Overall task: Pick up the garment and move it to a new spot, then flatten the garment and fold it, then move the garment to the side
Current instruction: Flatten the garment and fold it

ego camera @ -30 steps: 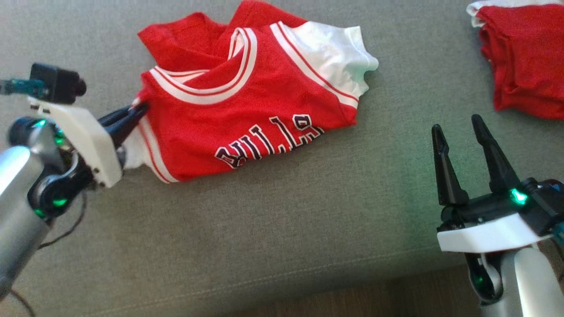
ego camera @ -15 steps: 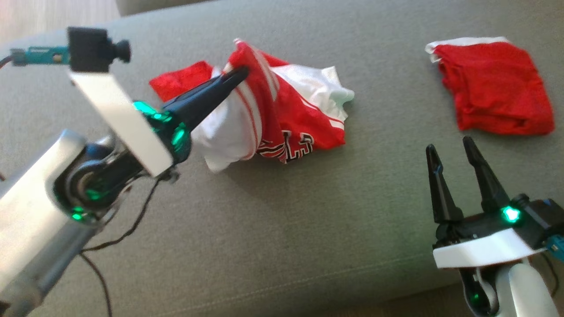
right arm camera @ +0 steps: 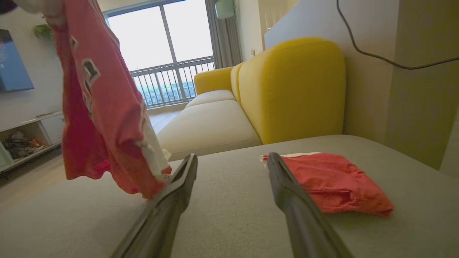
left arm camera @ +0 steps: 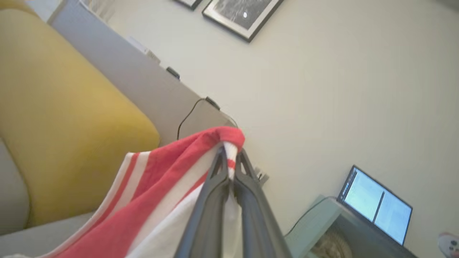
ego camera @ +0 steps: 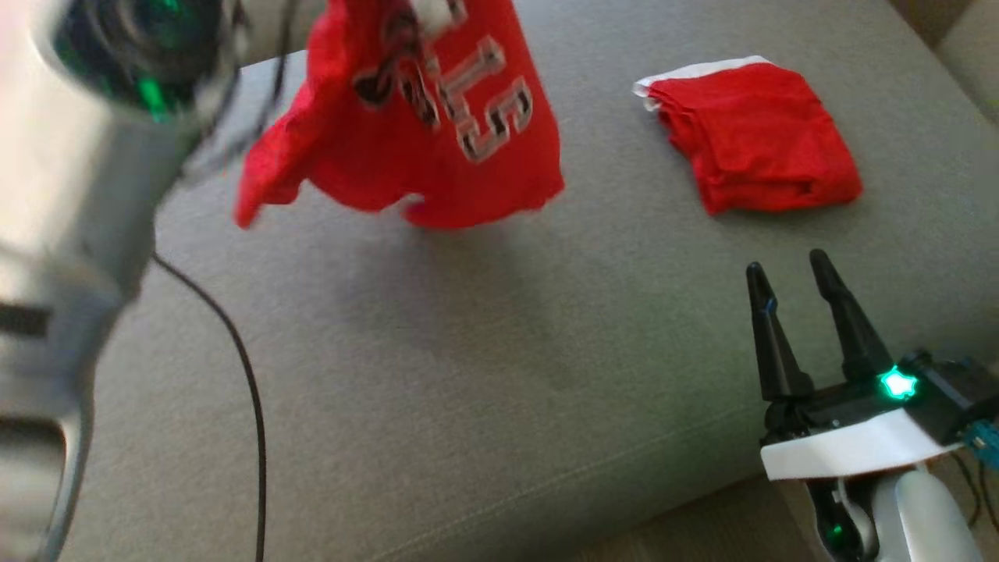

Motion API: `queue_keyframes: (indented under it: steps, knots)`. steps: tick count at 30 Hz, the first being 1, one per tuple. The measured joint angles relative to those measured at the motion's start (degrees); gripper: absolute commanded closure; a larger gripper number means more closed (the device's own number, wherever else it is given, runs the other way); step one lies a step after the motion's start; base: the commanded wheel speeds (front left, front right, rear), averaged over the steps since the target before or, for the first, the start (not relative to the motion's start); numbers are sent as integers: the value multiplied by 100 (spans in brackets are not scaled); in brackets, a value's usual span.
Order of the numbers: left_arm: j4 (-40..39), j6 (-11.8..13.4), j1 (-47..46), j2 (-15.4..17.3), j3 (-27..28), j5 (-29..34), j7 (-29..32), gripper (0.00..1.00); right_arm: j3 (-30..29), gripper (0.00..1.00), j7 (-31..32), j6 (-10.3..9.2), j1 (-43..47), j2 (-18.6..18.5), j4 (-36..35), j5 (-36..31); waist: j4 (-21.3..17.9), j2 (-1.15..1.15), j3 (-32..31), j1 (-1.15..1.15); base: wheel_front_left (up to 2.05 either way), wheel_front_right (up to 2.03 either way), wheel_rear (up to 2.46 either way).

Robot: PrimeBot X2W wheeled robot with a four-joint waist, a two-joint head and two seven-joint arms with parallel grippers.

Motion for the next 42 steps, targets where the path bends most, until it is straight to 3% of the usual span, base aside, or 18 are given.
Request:
queue_keyframes:
  steps: [8, 13, 17, 20, 24, 31, 41, 42]
  knots:
    - [1099, 289, -1316, -815, 653, 69, -901, 100, -34, 0, 0, 0, -33, -1, 24, 56, -307, 0, -51, 0, 0, 0, 0]
    - [1862, 444, -1217, -878, 466, 385, -1112, 100, 27, 0, 0, 0, -32, -1, 25, 160, -322, 0, -118, 0, 0, 0, 0]
    - [2385, 530, -689, -762, 253, 541, -1114, 100, 153, 0, 0, 0, -33, -2, 26, 165, -322, 0, -103, 0, 0, 0, 0]
    - [2867, 519, 65, -477, 103, 659, -1200, 100, 386, 0, 0, 0, -35, -2, 45, 165, -322, 0, -50, 1, 0, 0, 0]
    - [3233, 264, 733, 70, -31, 858, -1337, 100, 731, 0, 0, 0, -37, -10, 148, 166, -305, 0, 58, 1, 0, 0, 0]
    - [3431, -29, 800, 759, -71, 1318, -1602, 100, 1190, 0, 0, 0, -60, -14, 503, 165, -62, 0, 258, 1, 0, 0, 0]
    - [3580, -402, 964, 914, -193, 2051, -1717, 100, 1952, 0, 0, 0, -711, -27, 1319, 271, 484, 0, 621, 1, 0, 0, 0]
    - [3582, -435, 963, 916, -240, 2199, -1717, 91, 1998, 0, 0, 0, -798, -29, 1395, 369, 522, 0, 666, 1, 0, 0, 0]
